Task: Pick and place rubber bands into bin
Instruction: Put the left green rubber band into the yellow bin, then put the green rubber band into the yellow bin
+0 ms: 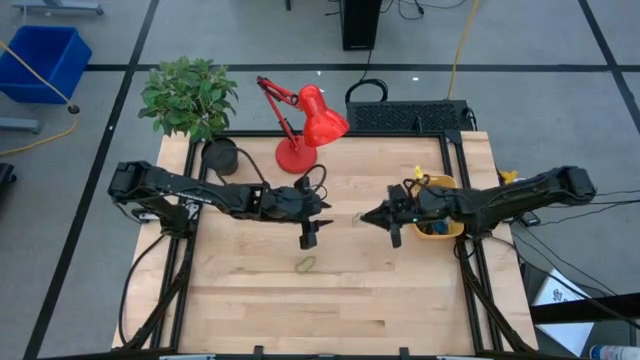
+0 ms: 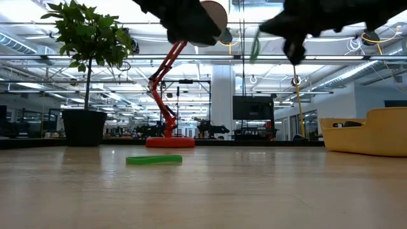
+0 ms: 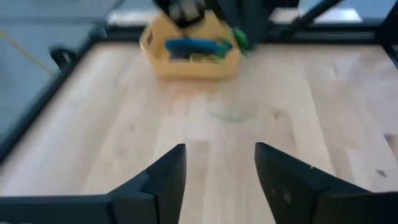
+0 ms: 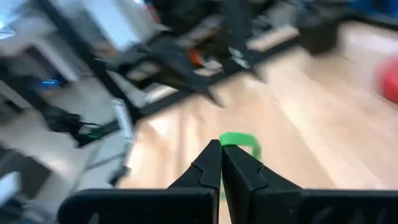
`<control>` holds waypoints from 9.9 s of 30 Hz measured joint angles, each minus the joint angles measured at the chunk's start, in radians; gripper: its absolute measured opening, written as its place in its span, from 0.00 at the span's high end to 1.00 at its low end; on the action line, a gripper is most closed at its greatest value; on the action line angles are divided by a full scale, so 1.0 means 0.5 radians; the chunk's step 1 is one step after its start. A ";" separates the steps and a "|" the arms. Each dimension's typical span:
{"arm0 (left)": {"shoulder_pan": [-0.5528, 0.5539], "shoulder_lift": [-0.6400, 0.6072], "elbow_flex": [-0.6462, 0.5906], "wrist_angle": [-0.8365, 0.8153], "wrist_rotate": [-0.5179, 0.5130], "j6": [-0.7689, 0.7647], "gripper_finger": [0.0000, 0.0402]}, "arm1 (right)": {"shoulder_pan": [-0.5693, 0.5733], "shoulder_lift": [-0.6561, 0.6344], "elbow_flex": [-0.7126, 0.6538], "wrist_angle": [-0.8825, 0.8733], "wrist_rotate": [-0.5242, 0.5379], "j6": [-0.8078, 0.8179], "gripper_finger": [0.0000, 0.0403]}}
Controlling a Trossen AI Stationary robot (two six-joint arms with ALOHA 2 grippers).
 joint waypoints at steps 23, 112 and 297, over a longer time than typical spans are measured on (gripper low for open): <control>0.000 0.000 0.000 -0.157 0.207 -0.278 0.47 | -0.096 -0.587 0.179 -2.532 0.770 1.197 1.00; -0.414 0.711 0.007 -0.791 0.260 -0.951 0.47 | -0.200 -0.544 0.162 -2.481 0.596 0.984 0.57; 0.268 -0.400 -0.538 0.069 0.270 -0.614 0.43 | -0.408 -0.350 0.107 -2.835 0.281 1.090 1.00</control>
